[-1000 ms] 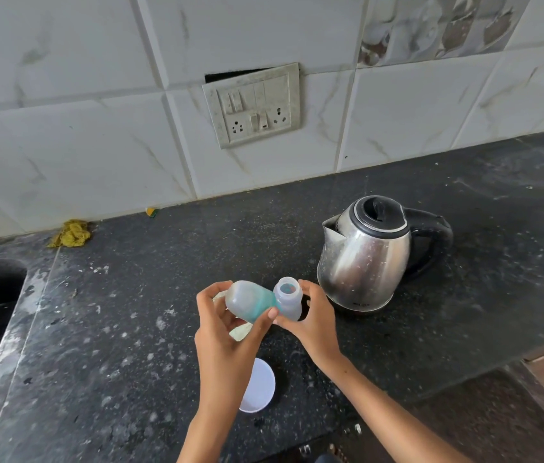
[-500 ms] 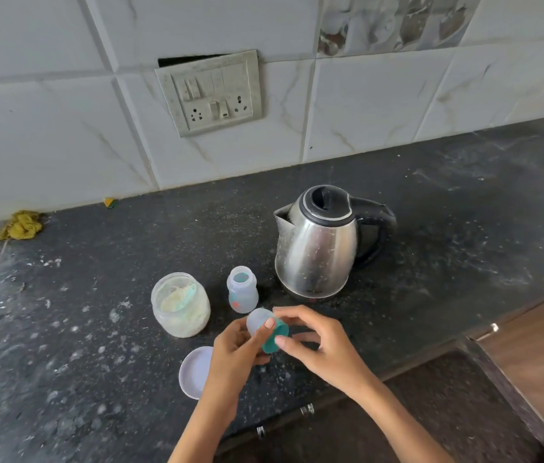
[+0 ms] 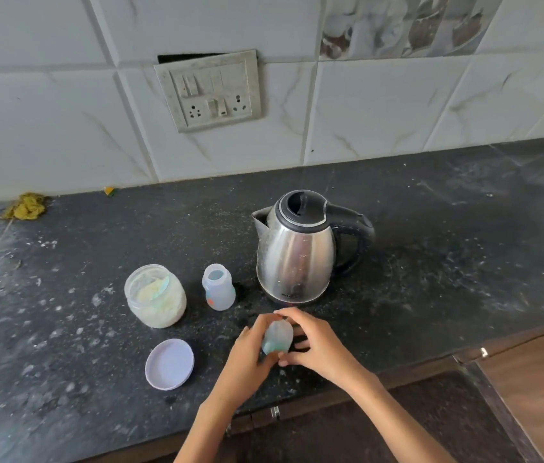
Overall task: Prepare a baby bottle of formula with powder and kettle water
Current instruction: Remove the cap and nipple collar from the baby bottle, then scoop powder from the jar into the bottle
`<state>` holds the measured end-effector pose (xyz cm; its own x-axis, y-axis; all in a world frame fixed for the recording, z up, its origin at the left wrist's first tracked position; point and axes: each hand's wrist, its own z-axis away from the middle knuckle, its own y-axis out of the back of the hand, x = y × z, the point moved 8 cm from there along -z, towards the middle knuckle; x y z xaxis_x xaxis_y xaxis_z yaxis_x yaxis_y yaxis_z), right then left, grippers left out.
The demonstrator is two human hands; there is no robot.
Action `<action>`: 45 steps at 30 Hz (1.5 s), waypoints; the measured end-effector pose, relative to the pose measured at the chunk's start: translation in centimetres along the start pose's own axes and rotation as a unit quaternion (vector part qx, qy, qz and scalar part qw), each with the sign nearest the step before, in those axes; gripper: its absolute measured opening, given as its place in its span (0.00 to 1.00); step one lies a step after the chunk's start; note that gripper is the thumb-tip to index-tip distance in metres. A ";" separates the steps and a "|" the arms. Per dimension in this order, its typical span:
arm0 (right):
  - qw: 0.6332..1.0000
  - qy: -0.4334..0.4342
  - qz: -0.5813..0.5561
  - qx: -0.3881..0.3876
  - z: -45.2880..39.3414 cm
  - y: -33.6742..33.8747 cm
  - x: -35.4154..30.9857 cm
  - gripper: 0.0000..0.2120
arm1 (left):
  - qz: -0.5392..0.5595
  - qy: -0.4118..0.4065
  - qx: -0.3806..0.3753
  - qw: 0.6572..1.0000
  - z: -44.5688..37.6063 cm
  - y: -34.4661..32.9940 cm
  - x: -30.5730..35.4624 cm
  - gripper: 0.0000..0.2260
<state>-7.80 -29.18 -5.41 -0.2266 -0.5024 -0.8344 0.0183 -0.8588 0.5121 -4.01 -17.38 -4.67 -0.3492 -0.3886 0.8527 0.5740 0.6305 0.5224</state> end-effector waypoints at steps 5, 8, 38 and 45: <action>0.991 0.047 0.111 0.051 0.2 -0.4 0.1 0.28 | -0.082 -0.006 -0.027 0.996 0.2 -1.1 -0.1 0.22; 0.986 0.063 0.138 0.069 0.1 -0.4 0.0 0.26 | -0.102 -0.006 -0.024 0.994 0.4 -1.4 -0.1 0.21; 0.952 0.210 0.201 0.096 -7.7 -5.5 -17.9 0.11 | -0.089 0.166 0.338 0.922 5.7 18.9 -6.1 0.47; 0.936 0.224 0.267 0.045 -10.5 -8.0 -20.0 0.10 | -0.018 0.172 0.214 0.962 2.4 19.8 -10.6 0.48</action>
<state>6.86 -13.35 5.08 0.2224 -0.8675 -0.4450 -0.0750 -0.4703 0.8793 9.33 0.85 -3.37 -0.0558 -0.5683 0.8209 0.1839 0.8023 0.5679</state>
